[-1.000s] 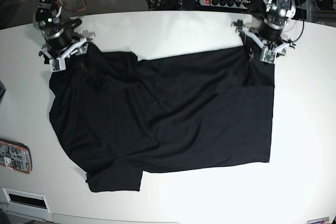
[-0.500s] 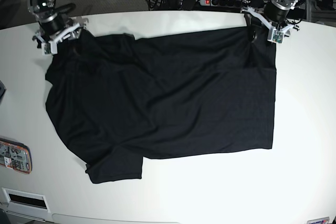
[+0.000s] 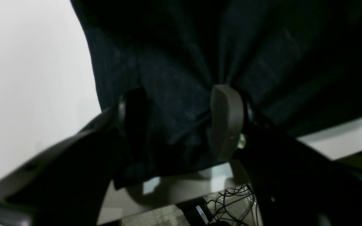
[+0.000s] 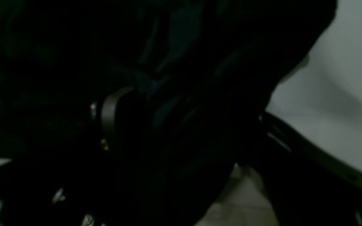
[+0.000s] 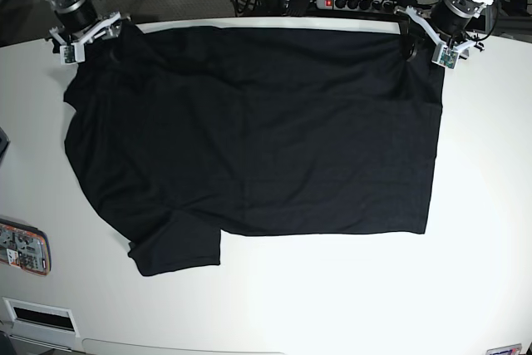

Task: Fold the T-shirt properly
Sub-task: 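Open both grippers and release the shirt edge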

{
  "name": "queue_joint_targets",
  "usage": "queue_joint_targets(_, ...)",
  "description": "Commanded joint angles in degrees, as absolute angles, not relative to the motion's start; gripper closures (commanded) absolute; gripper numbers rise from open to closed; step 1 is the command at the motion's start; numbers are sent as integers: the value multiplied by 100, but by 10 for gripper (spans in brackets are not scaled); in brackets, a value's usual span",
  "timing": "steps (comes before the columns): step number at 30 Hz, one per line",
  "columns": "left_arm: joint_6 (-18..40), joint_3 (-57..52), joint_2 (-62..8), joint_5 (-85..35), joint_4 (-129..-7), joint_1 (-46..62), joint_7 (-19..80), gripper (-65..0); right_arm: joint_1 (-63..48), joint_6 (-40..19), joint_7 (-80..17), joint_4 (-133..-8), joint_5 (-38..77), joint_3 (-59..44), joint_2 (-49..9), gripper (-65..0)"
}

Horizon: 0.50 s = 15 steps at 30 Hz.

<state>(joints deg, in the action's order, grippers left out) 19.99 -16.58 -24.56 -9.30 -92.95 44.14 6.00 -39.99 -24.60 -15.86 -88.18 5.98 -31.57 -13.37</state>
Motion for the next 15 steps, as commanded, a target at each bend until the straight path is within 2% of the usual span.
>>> queue_joint_targets(1, 1684, -1648, -2519, 84, -8954, 4655, 3758, -316, -4224, -2369, -2993, -8681, -171, -3134, -1323, -430)
queue_joint_targets(15, 1684, -2114, -2721, 92, -8980, 4637, 3758, -316, -4312, -2369, -3081, -8708, -163, -3143, -1314, -430)
